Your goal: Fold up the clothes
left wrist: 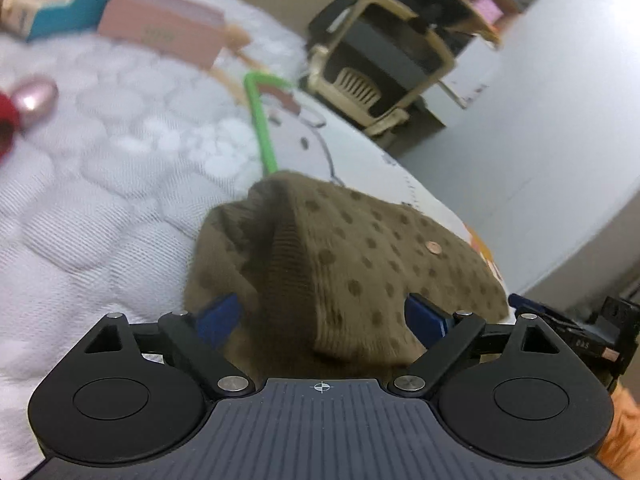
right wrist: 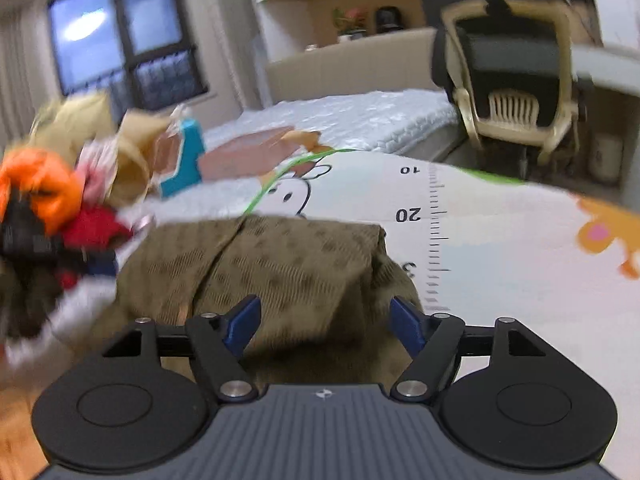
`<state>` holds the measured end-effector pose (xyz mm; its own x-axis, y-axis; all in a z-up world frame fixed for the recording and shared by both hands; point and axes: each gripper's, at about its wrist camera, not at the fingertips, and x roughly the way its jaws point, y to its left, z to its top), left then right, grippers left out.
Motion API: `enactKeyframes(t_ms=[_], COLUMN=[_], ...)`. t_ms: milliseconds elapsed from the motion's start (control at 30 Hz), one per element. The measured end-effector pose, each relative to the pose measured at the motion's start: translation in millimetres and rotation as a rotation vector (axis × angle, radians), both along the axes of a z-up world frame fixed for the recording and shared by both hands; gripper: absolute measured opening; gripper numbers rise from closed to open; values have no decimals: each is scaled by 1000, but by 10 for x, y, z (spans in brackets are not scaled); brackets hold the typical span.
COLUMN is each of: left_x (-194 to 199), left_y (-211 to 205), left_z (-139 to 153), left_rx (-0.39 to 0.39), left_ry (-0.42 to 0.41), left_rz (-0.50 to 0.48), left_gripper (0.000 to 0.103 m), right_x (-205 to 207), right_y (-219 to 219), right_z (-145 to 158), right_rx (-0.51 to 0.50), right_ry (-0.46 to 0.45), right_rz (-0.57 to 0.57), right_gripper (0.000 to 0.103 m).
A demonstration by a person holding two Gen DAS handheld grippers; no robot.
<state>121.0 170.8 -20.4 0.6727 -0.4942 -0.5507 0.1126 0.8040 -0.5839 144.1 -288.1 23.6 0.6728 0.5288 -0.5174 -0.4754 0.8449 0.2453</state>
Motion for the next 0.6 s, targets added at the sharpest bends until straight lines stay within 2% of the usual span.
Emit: enactKeyframes(t_ms=[67,100,133,200,233,300,433,467,500,600], left_x=[149,191,226,251,237,114,-356,-474,-593,-846], left_y=[-84,-154,-212,-306,-341,-395,-461,-478,-495,-524], left_z=[-77,-90,-81,-6,65,245,698,812,829,573], left_rx=[-1,29,51,91,111,142,182,192,197,208], left_ry=[19,14,14,4,-7,-45,-164,-193,-201,-148], left_rz=[5,4,0,-18,-33,-65,-140,-159,-170,-190], left_gripper=[93,90,75,43,34,24,23,23,24,42], right_x=[253,361,425,436,391,224,-247,-353,-453,-732], right_y=[105,173,243,385,435,430,248,211,178,101], right_z=[-132,-205,-266,-287,-232,-36,433,461,450,336], right_rx=[21,22,17,-15,-41,-59,-29,-29,-31,-59], right_ry=[48,67,74,56,29,-29,-129,-132,-126,-94], right_rz=[-30,-42,-43,-16,-5,15,59,68,76,94], right_gripper=[72,64,39,17,11,11,11,11,11,15])
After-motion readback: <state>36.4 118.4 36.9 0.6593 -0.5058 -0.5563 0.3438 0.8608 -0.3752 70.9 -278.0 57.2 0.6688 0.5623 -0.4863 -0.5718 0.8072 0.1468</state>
